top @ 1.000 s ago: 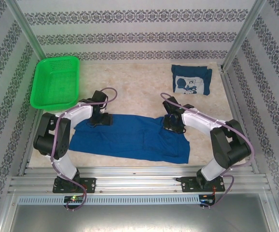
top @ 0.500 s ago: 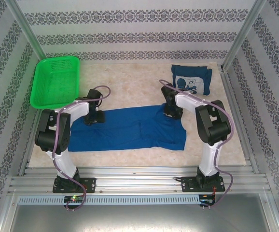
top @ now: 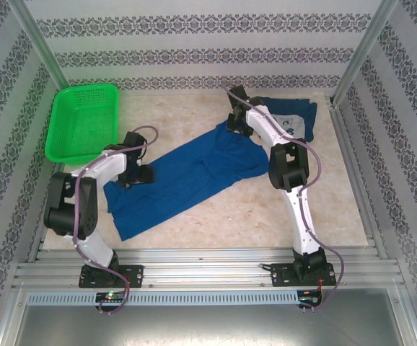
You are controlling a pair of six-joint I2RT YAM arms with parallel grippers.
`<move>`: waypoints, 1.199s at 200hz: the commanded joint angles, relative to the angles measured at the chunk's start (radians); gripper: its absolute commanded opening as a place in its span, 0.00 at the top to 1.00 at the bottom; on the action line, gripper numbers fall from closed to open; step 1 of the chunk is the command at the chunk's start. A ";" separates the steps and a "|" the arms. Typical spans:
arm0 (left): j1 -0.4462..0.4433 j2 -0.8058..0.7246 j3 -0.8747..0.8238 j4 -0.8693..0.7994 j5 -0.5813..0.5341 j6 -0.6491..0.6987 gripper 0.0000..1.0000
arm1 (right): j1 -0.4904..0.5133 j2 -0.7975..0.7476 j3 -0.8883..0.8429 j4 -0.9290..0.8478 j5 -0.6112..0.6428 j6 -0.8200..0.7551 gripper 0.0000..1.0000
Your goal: Fold and stack the t-shirts
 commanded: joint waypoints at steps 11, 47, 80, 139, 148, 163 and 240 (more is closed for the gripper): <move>0.006 -0.144 0.084 -0.094 0.088 0.009 0.19 | 0.063 -0.259 -0.085 0.047 -0.085 -0.097 0.42; 0.006 -0.172 0.054 -0.106 0.099 0.093 0.17 | 0.130 -0.507 -0.468 0.144 -0.191 0.048 0.39; 0.010 -0.096 0.027 -0.099 0.047 0.114 0.25 | 0.186 -0.607 -0.799 0.332 -0.174 0.263 0.44; 0.039 0.083 0.028 -0.092 -0.025 0.073 0.32 | 0.172 -0.521 -0.877 0.319 0.013 0.313 0.48; 0.043 0.090 0.015 -0.095 -0.028 0.070 0.33 | 0.164 -0.482 -0.836 0.277 0.034 0.309 0.48; 0.052 0.090 -0.004 -0.099 -0.023 0.063 0.32 | 0.161 -0.413 -0.763 0.207 0.074 0.303 0.49; 0.096 -0.025 -0.145 -0.130 0.050 0.013 0.31 | 0.139 -0.007 -0.221 -0.024 0.015 0.310 0.47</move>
